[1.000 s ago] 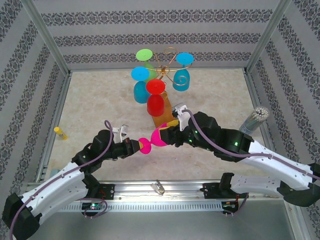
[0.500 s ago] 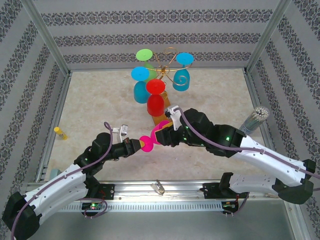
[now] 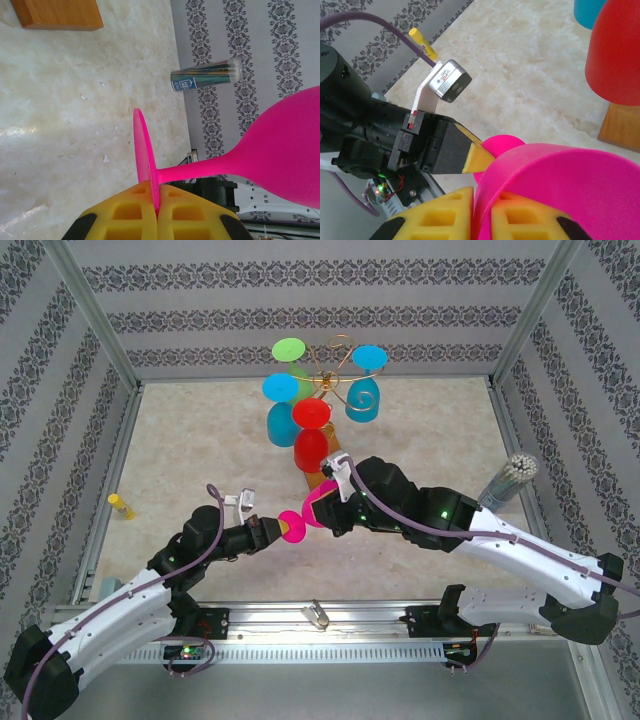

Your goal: Take the wine glass off the wine glass rack

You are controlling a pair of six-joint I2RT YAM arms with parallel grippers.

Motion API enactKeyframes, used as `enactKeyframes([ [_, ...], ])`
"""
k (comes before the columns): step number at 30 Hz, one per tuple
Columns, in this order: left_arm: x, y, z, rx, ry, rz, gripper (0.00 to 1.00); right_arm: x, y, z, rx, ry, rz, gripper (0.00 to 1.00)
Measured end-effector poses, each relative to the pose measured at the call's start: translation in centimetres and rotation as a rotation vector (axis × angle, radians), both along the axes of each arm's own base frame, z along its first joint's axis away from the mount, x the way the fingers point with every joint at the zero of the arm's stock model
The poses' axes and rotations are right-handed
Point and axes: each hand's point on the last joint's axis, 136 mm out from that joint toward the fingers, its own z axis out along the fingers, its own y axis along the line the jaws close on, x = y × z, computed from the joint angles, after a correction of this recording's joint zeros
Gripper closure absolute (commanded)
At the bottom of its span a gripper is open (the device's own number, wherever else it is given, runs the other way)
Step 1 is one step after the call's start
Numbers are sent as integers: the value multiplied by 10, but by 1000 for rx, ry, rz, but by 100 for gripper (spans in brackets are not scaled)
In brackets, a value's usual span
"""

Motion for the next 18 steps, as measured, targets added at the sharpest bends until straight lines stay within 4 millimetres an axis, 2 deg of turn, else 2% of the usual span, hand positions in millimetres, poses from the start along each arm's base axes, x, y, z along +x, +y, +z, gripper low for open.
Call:
enactKeyframes([
  [6,2,2,2,0,-10,18,99,-1,2,2,13,4,10,100],
  [9,2,3,2,2,-9,20,90,-1,2,2,13,4,10,100],
  [11,2,3,2,4,-12,23,79,-2,2,2,13,4,10,100],
  [18,5,5,3,13,-3,44,75,0,-3,2,1,-4,-8,100],
])
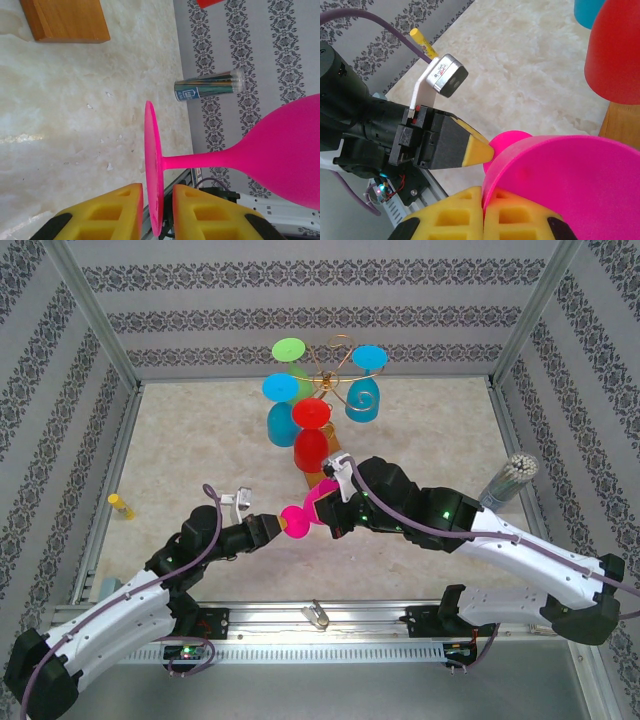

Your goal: Take the wine glass off the wine glass rack

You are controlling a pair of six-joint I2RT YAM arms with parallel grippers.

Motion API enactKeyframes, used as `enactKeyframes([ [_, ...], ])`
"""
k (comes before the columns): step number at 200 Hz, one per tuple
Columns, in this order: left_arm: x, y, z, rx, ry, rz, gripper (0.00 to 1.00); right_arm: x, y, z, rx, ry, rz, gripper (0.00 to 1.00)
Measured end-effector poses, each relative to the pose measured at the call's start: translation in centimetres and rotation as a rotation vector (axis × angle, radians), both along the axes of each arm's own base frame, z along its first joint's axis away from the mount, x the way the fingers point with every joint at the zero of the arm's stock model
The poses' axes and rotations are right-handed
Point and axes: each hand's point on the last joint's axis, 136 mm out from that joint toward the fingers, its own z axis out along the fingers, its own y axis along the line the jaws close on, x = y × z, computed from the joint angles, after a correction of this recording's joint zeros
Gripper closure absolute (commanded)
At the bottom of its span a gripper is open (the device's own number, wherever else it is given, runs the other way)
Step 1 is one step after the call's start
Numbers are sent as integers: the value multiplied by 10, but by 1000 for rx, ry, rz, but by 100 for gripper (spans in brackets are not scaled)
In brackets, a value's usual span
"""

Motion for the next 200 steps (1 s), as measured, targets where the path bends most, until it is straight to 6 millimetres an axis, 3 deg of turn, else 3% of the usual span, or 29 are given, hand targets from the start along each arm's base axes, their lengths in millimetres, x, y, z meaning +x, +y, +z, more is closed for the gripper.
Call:
enactKeyframes([
  [49,4,9,4,89,9,35,72,9,-15,-6,-45,-4,-67,100],
  [101,12,27,23,263,-48,85,70,32,-47,-35,-137,44,-211,100],
  [200,29,38,3,491,-67,92,69,67,-93,-80,-321,110,-391,100],
])
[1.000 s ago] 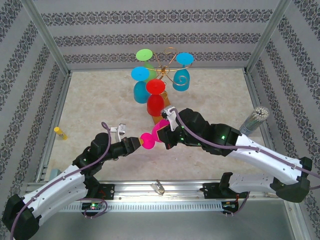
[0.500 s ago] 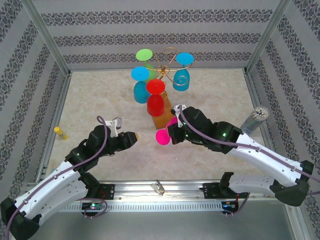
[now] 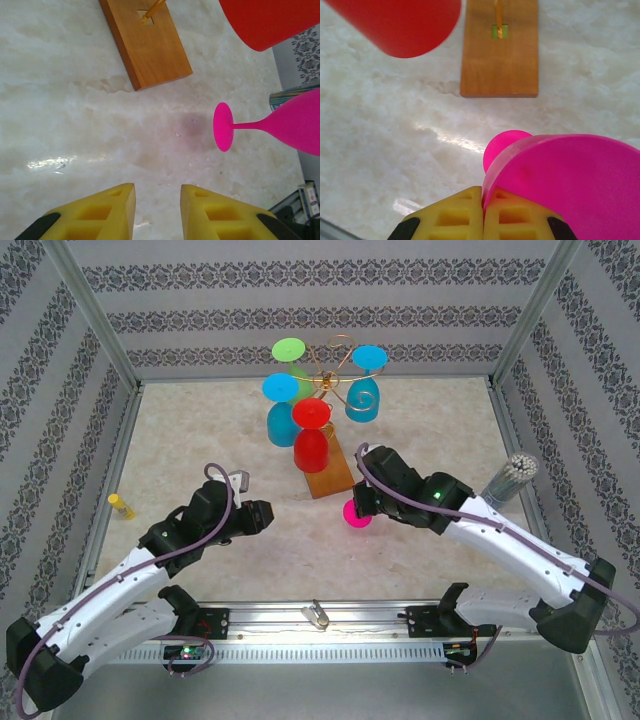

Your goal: Take the wine glass off the wine glass rack

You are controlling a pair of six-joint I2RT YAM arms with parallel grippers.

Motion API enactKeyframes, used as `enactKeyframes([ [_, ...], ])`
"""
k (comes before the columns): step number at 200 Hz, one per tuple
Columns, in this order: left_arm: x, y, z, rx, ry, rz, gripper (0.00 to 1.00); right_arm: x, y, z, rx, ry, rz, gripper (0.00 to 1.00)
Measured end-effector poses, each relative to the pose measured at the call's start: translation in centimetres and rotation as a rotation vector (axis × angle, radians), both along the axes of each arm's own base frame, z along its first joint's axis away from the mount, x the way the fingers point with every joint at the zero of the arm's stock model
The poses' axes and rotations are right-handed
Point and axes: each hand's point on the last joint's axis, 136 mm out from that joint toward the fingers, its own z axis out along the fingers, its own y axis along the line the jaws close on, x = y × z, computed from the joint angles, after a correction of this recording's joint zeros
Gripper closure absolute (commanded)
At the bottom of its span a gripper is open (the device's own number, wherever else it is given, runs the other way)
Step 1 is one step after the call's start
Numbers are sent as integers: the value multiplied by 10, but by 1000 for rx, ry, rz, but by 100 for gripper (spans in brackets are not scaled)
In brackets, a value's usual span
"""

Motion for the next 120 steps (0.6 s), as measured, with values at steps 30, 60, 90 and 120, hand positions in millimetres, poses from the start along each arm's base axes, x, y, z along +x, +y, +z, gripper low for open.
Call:
enactKeyframes([
  [30,4,2,3,19,-21,6,69,8,-6,-14,-50,27,-19,100],
  [60,7,4,4,40,-37,9,68,16,-9,-27,-92,53,-30,100],
  [90,9,5,1,61,-38,11,68,21,-10,-37,-121,72,-30,100],
  [120,10,5,-1,73,-39,12,68,27,-10,-44,-133,84,-39,100],
])
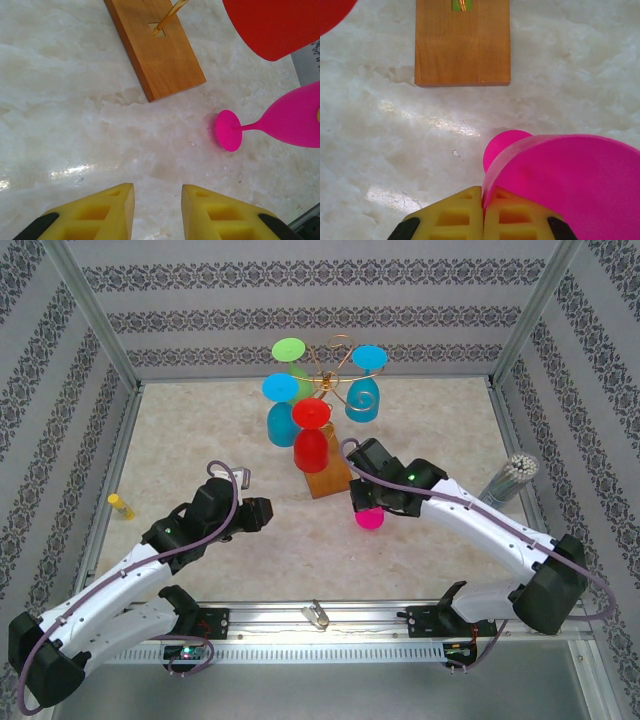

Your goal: Take the wine glass off the wine glass rack

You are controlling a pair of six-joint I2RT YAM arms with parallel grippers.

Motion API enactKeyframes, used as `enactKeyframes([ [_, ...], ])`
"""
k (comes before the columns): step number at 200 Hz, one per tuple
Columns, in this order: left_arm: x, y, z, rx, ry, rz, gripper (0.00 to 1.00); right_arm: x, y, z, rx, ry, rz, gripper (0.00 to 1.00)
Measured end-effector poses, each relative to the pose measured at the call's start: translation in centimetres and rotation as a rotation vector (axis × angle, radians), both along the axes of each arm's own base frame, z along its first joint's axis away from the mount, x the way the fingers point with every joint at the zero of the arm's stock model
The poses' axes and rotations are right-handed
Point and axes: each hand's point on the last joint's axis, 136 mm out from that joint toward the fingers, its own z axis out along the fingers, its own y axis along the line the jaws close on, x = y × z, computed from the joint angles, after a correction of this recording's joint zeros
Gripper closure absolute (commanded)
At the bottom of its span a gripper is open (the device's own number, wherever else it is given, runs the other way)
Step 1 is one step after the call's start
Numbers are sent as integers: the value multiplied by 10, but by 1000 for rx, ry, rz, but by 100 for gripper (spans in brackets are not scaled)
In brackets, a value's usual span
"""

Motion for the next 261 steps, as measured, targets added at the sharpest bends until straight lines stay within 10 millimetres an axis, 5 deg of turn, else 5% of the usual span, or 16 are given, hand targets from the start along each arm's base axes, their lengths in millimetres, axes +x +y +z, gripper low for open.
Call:
enactKeyframes([
  [71,2,2,-3,19,-2,7,68,7,4,-13,-10,24,-7,100],
  [161,2,2,-3,27,-8,3,68,13,5,-18,-11,27,-14,72],
  [199,3,3,-3,29,-10,5,68,13,5,-17,-14,24,-9,70],
  [261,4,2,5,23,-27,1,68,10,2,8,27,-22,-9,66],
])
